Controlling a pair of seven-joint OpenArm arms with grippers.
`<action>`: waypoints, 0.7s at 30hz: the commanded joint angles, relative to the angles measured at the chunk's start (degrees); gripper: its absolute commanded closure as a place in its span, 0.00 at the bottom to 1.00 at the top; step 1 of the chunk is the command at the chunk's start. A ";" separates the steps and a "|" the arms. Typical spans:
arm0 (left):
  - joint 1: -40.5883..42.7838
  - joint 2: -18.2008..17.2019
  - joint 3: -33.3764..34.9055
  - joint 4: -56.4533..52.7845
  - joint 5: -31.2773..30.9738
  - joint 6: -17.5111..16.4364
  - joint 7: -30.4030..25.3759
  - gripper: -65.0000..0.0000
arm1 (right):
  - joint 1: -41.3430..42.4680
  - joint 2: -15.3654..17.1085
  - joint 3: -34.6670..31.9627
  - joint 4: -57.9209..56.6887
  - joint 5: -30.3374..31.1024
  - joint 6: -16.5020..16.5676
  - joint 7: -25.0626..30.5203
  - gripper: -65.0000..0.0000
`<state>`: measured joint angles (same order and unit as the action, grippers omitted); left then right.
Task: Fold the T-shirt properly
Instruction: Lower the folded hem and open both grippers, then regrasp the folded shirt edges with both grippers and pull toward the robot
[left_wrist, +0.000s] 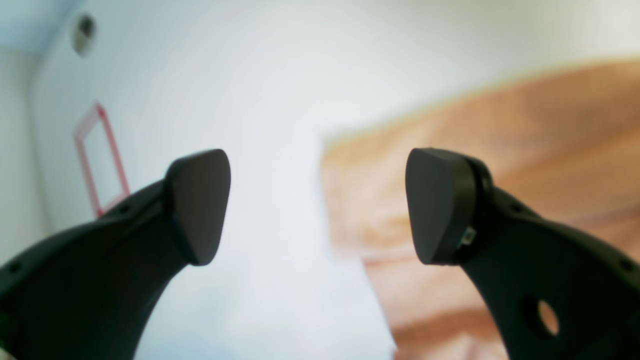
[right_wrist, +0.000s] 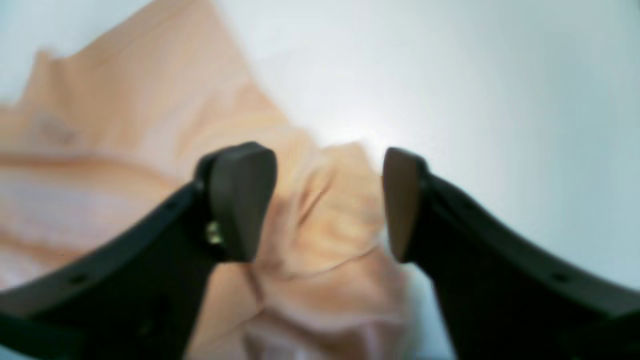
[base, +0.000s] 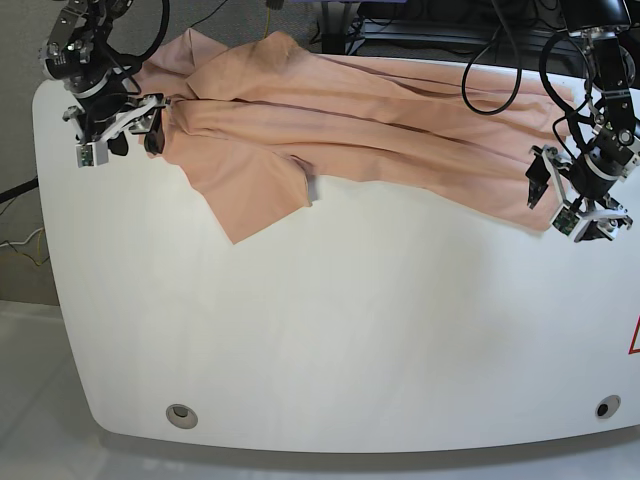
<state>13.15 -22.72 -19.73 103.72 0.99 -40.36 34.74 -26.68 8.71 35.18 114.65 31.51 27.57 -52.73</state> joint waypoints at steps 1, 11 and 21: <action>0.44 0.61 -0.45 1.11 -0.60 0.36 -1.20 0.26 | -1.32 0.74 0.38 1.17 1.24 0.16 1.17 0.59; 3.69 3.95 -0.54 0.76 -0.25 0.36 -1.20 0.96 | -3.26 0.74 -2.17 1.17 1.33 0.16 1.17 1.00; 5.62 6.94 -0.54 0.32 -0.16 0.36 -1.20 0.97 | -2.99 0.65 -6.92 0.82 0.36 -0.36 1.17 1.00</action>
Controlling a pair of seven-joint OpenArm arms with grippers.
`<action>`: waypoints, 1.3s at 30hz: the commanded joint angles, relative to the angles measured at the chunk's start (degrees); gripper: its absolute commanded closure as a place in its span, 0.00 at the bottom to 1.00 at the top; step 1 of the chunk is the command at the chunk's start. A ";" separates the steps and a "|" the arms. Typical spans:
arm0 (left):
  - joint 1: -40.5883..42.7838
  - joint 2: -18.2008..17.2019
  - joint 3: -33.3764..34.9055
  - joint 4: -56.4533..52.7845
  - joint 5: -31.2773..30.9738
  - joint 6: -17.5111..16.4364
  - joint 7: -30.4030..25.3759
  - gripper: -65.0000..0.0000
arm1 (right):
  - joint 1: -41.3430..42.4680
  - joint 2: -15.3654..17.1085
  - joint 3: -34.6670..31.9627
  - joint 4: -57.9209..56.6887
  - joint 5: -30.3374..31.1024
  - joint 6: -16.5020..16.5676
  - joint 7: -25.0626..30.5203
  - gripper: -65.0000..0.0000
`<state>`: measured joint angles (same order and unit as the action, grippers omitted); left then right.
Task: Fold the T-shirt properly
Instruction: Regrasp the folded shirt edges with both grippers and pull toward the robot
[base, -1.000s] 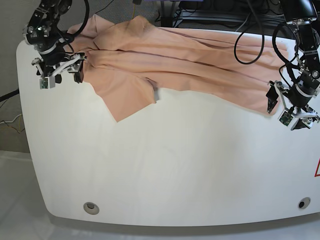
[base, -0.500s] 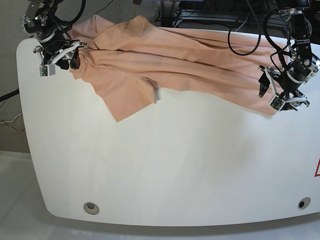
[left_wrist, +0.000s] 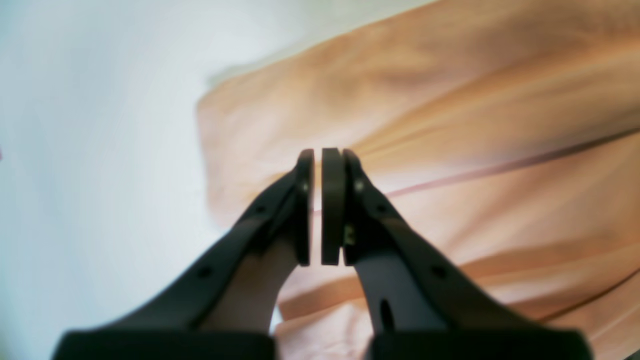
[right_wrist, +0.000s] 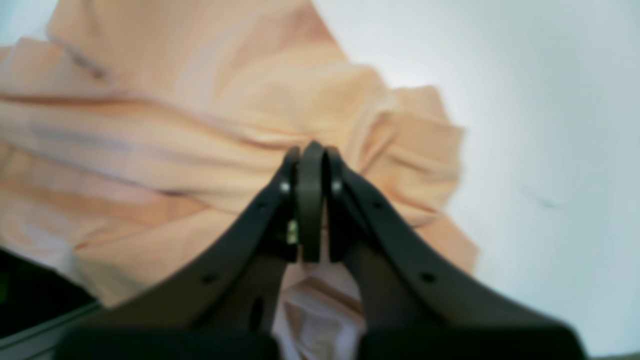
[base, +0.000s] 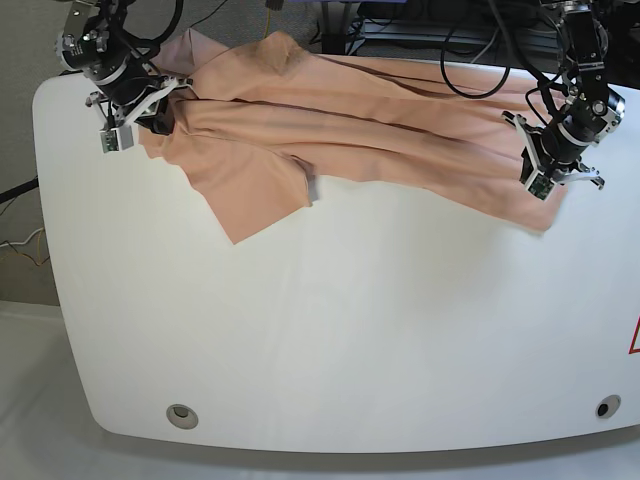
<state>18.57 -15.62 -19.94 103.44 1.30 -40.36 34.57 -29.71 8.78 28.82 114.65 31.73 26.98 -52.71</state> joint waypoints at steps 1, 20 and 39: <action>0.55 -0.08 -0.32 -0.01 -0.47 0.36 -1.03 0.97 | 0.13 0.41 -1.43 0.82 -1.26 0.14 1.15 1.00; 0.29 1.07 -0.23 -10.38 -0.82 0.36 -3.49 0.97 | 4.88 -4.95 -8.03 -3.49 -22.89 0.75 1.15 1.00; -7.80 1.07 0.03 -19.00 -0.64 0.36 -6.92 0.97 | 17.63 -4.60 -8.12 -15.00 -23.33 0.67 1.15 1.00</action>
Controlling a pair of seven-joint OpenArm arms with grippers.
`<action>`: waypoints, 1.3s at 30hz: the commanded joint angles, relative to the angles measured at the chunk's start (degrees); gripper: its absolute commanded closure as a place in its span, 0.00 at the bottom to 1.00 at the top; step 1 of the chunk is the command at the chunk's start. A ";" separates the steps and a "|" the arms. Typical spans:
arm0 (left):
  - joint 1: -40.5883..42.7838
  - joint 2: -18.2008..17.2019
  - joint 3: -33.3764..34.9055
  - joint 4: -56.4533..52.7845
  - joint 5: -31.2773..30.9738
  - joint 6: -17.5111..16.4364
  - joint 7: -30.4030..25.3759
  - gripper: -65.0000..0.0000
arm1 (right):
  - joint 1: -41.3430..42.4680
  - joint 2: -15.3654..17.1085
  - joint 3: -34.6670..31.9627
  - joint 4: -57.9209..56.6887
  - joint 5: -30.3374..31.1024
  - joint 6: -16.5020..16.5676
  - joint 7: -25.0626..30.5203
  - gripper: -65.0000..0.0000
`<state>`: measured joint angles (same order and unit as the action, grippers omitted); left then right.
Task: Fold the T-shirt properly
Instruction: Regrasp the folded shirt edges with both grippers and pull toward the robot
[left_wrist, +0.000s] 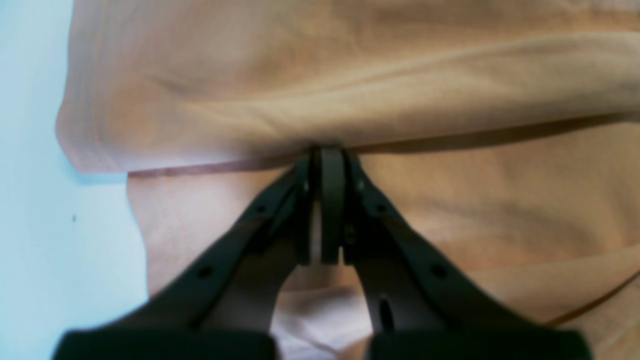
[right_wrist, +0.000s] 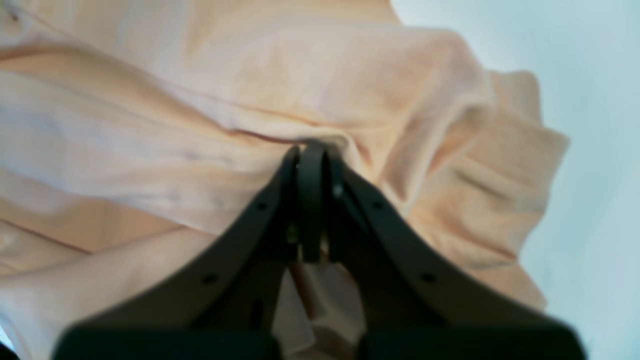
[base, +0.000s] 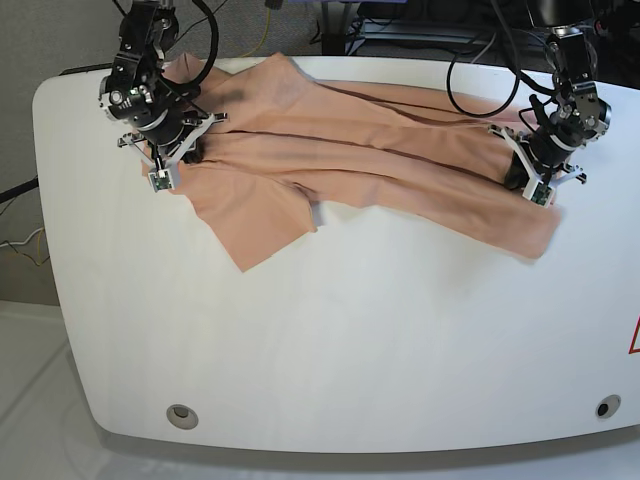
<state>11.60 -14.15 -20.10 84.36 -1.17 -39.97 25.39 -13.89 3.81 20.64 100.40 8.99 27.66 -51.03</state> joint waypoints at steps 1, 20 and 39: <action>-1.18 -0.40 0.19 0.08 1.83 -0.03 2.35 0.97 | 2.51 0.36 -0.03 -1.45 -0.60 -0.01 -0.54 1.00; -11.38 -0.66 2.91 -2.73 2.00 -0.03 2.53 0.97 | 14.81 1.68 -0.03 -10.95 -0.77 -0.45 -0.54 1.00; -12.43 -1.98 2.65 4.39 2.00 -0.03 3.58 0.96 | 13.85 2.47 0.15 3.29 -0.16 -0.54 -0.80 1.00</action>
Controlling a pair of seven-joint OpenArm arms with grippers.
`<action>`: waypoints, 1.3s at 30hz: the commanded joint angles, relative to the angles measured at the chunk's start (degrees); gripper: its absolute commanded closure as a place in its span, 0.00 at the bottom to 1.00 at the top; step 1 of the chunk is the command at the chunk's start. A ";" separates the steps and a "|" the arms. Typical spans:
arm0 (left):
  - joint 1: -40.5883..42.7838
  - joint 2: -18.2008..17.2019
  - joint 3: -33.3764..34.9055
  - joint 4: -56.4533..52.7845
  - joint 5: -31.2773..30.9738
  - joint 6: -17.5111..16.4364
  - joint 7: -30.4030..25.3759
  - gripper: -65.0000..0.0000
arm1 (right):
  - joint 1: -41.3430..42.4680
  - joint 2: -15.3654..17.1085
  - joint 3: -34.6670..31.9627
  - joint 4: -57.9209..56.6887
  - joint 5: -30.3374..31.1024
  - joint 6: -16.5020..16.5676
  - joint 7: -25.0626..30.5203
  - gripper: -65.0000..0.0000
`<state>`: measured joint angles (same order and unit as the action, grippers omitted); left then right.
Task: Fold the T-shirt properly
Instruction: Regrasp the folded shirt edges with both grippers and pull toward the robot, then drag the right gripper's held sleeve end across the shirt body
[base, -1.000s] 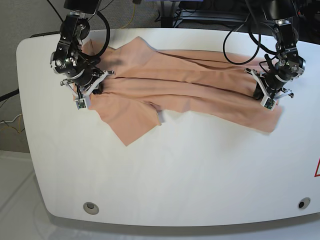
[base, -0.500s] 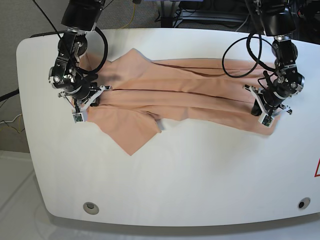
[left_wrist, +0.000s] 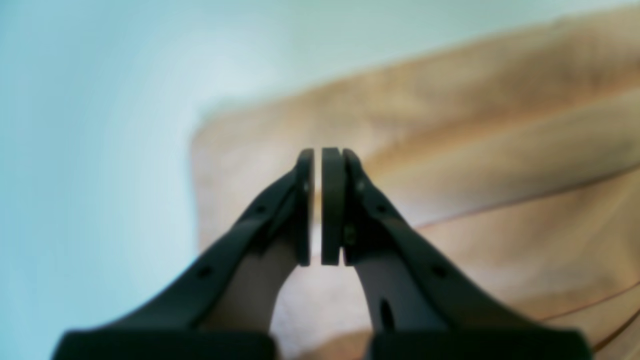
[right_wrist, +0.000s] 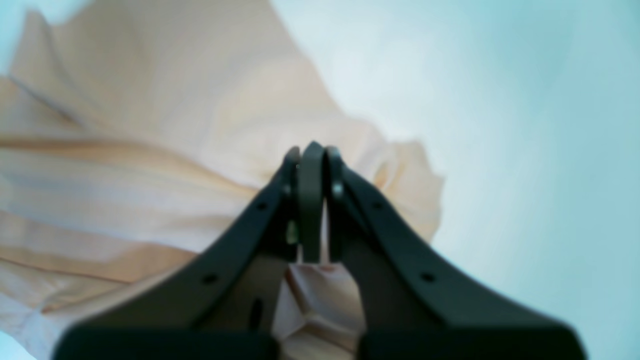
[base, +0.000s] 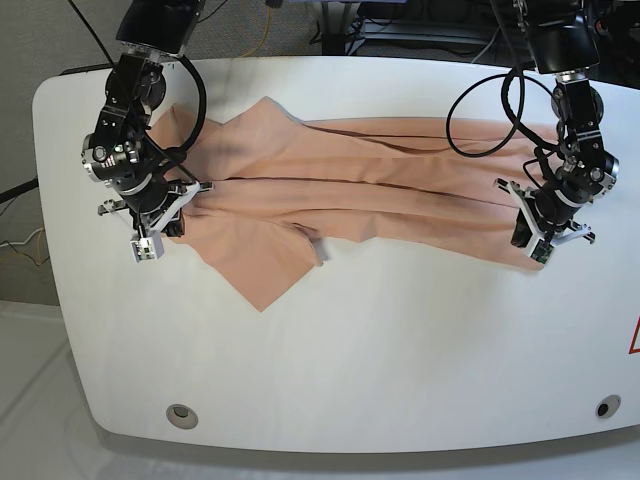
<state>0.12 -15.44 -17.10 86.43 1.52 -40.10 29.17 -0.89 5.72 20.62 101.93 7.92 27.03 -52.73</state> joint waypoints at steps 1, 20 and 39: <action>-1.13 -0.69 -0.35 3.11 -0.68 0.10 0.50 0.93 | 0.93 0.57 0.08 2.03 0.91 0.09 0.91 1.00; -0.78 -0.78 -3.60 8.38 -0.68 0.10 2.44 0.35 | 11.83 0.83 -7.30 -7.38 0.47 0.18 0.99 0.29; 5.11 -0.60 -3.69 12.42 -0.77 0.10 2.52 0.35 | 25.63 2.77 -12.75 -34.63 0.47 0.36 8.55 0.37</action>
<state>5.87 -15.35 -20.51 97.62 1.28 -40.16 32.95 22.76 7.81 8.21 68.79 7.77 27.40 -46.22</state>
